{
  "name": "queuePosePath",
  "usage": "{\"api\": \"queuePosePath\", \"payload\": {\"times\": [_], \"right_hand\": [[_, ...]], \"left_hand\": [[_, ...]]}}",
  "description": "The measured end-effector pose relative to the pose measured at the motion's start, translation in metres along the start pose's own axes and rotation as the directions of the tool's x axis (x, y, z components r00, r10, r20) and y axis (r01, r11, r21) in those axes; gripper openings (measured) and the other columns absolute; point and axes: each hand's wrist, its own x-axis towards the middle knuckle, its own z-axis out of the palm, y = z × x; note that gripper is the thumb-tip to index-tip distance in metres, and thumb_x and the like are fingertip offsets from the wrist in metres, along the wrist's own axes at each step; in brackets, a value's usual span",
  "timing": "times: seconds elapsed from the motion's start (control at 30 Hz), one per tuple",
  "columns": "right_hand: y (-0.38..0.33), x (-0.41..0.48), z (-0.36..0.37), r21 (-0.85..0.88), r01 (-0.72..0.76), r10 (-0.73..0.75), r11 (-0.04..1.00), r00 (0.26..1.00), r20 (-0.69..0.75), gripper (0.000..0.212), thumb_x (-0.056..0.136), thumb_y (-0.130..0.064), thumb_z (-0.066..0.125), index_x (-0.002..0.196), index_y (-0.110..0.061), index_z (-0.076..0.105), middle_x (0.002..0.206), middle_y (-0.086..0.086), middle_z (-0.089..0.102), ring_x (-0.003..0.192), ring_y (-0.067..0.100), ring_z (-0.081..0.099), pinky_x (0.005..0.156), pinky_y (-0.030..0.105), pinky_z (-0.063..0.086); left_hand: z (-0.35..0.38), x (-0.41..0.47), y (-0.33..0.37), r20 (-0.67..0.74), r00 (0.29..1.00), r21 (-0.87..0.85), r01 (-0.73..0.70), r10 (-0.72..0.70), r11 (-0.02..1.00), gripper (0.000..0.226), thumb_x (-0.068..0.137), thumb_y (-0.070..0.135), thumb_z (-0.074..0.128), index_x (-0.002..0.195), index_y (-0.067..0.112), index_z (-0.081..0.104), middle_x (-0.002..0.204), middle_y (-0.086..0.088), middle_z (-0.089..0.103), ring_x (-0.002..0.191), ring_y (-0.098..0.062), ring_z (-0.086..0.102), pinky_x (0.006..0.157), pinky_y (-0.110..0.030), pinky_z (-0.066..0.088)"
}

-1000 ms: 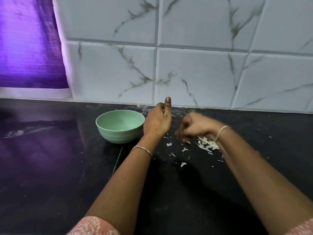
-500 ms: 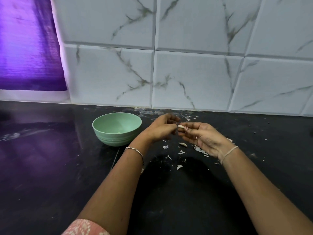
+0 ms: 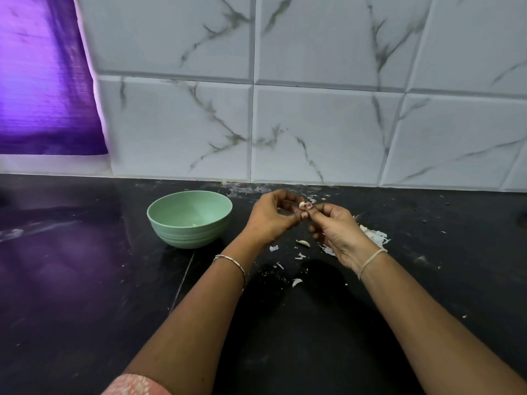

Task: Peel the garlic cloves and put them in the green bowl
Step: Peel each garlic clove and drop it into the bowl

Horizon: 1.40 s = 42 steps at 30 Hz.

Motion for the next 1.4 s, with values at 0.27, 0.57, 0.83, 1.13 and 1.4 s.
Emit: {"api": "queuePosePath", "payload": {"times": [0.27,0.57,0.83,1.13,1.4], "right_hand": [[-0.003,0.000,0.000,0.020,0.029,-0.027,0.999,0.995,-0.094,0.010,0.089,-0.022,0.069,0.089,-0.012,0.067,0.074,-0.004,0.060,0.056,0.004,0.050,0.048,0.016,0.039],[-0.004,-0.001,0.000,0.047,-0.006,0.010,0.999,0.997,-0.076,0.009,0.080,-0.024,0.077,0.079,-0.016,0.073,0.070,-0.004,0.062,0.062,0.004,0.048,0.052,0.017,0.036],[-0.006,-0.002,-0.003,0.130,-0.103,0.106,0.986,0.994,-0.019,0.007,0.084,-0.011,0.071,0.079,-0.015,0.069,0.070,-0.002,0.062,0.062,0.005,0.048,0.051,0.017,0.033],[-0.003,-0.001,0.003,-0.198,0.126,-0.137,0.972,0.990,-0.040,0.016,0.092,-0.012,0.063,0.078,-0.017,0.067,0.077,-0.004,0.065,0.069,0.001,0.057,0.067,0.013,0.044],[-0.001,-0.001,0.002,-0.535,0.131,-0.188,0.835,0.981,-0.053,0.013,0.096,-0.017,0.056,0.084,-0.021,0.061,0.076,-0.005,0.059,0.068,0.008,0.051,0.063,0.024,0.039]], "left_hand": [[0.002,-0.002,0.002,-0.065,0.994,-0.098,0.083,-0.090,0.992,0.010,0.088,0.003,0.068,0.094,0.010,0.064,0.083,-0.005,0.064,0.063,-0.013,0.063,0.055,-0.024,0.058],[0.003,-0.004,0.003,-0.061,0.996,-0.058,0.055,-0.058,0.997,0.012,0.084,0.003,0.073,0.094,0.007,0.069,0.078,-0.005,0.067,0.067,-0.017,0.065,0.059,-0.024,0.059],[0.002,-0.004,0.003,-0.037,0.995,-0.095,0.087,-0.091,0.992,0.017,0.087,-0.001,0.067,0.104,-0.004,0.067,0.084,-0.014,0.067,0.069,-0.019,0.064,0.058,-0.019,0.057],[0.002,-0.005,-0.002,-0.089,0.996,0.168,0.006,0.009,0.986,0.007,0.084,0.010,0.074,0.089,0.014,0.070,0.070,0.003,0.067,0.066,-0.016,0.067,0.066,-0.034,0.061],[0.010,-0.007,-0.007,-0.092,0.985,0.435,-0.089,0.143,0.896,0.011,0.087,0.021,0.071,0.097,0.021,0.075,0.087,0.010,0.072,0.078,-0.004,0.066,0.081,-0.030,0.056]]}}
